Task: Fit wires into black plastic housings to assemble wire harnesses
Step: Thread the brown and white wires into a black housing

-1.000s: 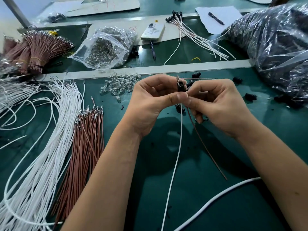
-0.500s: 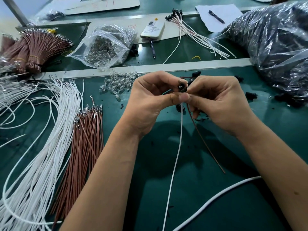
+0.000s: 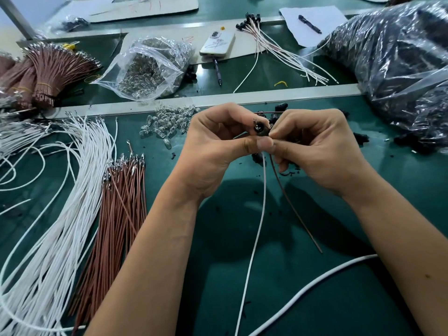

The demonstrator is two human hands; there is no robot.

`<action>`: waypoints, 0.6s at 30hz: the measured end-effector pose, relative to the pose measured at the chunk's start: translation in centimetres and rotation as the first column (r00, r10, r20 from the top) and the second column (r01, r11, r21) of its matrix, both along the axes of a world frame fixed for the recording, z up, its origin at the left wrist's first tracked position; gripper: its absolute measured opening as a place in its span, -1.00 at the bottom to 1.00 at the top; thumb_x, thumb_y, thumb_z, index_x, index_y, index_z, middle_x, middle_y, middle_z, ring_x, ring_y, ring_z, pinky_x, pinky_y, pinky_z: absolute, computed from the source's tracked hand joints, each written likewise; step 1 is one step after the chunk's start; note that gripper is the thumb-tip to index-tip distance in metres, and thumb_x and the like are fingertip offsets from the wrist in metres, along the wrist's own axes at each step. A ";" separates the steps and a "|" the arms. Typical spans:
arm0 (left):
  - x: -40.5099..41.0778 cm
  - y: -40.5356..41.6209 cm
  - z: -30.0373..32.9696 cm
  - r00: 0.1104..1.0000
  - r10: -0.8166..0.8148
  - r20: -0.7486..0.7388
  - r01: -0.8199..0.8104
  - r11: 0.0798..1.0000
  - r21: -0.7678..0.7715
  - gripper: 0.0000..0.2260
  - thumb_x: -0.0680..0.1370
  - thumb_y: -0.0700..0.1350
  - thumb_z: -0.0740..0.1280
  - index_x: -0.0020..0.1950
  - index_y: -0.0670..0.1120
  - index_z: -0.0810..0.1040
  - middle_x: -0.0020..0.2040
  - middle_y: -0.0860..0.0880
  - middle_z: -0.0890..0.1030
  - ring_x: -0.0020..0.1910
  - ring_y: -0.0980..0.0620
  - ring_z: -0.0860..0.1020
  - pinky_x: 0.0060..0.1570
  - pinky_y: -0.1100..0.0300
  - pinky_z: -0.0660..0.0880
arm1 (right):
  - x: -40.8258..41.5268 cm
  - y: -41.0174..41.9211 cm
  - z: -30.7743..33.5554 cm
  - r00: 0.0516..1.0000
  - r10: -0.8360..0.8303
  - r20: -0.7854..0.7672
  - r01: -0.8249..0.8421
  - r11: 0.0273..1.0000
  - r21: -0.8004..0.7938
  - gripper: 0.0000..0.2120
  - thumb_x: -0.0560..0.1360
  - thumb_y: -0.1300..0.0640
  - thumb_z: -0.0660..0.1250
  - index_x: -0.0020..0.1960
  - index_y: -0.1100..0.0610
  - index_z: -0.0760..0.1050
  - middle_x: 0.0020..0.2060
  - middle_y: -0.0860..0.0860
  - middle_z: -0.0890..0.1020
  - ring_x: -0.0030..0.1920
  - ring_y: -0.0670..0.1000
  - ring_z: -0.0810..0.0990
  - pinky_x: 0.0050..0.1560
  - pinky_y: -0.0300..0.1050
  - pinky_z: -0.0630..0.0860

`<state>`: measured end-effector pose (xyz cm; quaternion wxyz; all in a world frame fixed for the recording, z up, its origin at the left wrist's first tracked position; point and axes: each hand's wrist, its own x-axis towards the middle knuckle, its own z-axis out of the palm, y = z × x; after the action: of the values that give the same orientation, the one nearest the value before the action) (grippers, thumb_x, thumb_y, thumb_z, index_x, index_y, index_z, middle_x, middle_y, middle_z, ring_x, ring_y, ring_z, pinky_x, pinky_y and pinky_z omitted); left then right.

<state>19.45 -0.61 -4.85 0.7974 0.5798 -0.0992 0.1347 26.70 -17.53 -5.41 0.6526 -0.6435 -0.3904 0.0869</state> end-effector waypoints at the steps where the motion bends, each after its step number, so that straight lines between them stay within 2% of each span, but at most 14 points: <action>1: 0.0 0.1 0.0 1.000 0.001 -0.001 -0.001 1.000 0.005 -0.67 0.29 -0.49 0.48 -0.25 -0.04 0.68 -0.19 -0.04 0.67 -0.18 -0.01 0.57 -0.10 0.15 0.56 | 0.1 0.0 -0.1 1.000 -0.001 0.000 0.001 1.000 0.002 -0.89 0.44 0.24 0.54 -0.16 0.23 0.62 -0.32 0.26 0.59 -0.44 -0.01 0.58 -0.41 -0.21 0.54; 7: 0.0 0.1 -0.1 0.999 -0.015 -0.045 0.015 1.000 0.001 -0.73 0.21 -0.33 0.61 -0.27 0.00 0.68 -0.17 -0.02 0.70 -0.21 0.03 0.62 -0.08 0.13 0.59 | 0.3 0.0 -0.4 1.000 0.007 0.012 -0.007 0.999 -0.038 -0.86 0.47 0.17 0.55 -0.21 0.17 0.63 -0.38 0.08 0.59 -0.49 0.06 0.52 -0.44 -0.08 0.50; 11: 0.0 0.0 -0.1 0.997 -0.019 -0.081 0.018 1.000 -0.014 -0.83 0.21 -0.22 0.56 -0.30 0.02 0.69 -0.18 0.01 0.71 -0.20 0.07 0.65 -0.05 0.12 0.61 | 0.3 0.0 -0.5 0.999 -0.023 0.034 0.025 0.997 -0.070 -0.81 0.47 0.15 0.54 -0.20 0.25 0.61 -0.39 0.07 0.58 -0.50 0.08 0.52 -0.47 -0.01 0.51; 16: 0.0 0.4 -0.2 0.990 -0.015 -0.139 0.019 0.999 0.028 -0.73 0.26 -0.41 0.55 -0.30 -0.04 0.66 -0.17 -0.05 0.70 -0.18 0.01 0.65 -0.03 0.12 0.61 | 0.1 -0.1 -0.3 0.999 -0.032 0.034 0.035 0.995 -0.097 -0.82 0.47 0.17 0.53 -0.22 0.22 0.60 -0.40 0.08 0.57 -0.51 0.04 0.49 -0.49 -0.05 0.47; 18: 0.0 0.5 -0.2 0.986 -0.007 -0.166 0.012 0.999 0.033 -0.74 0.28 -0.41 0.53 -0.31 -0.05 0.63 -0.16 -0.08 0.69 -0.16 -0.02 0.64 -0.01 0.11 0.62 | 0.0 -0.1 -0.3 0.998 -0.042 0.047 0.047 0.993 -0.108 -0.85 0.45 0.20 0.53 -0.23 0.20 0.60 -0.40 0.14 0.57 -0.51 0.05 0.49 -0.50 -0.05 0.46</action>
<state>19.44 -0.13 -5.09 0.7935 0.6020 -0.0376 0.0806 26.70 -17.59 -5.72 0.6094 -0.6885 -0.3851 0.0791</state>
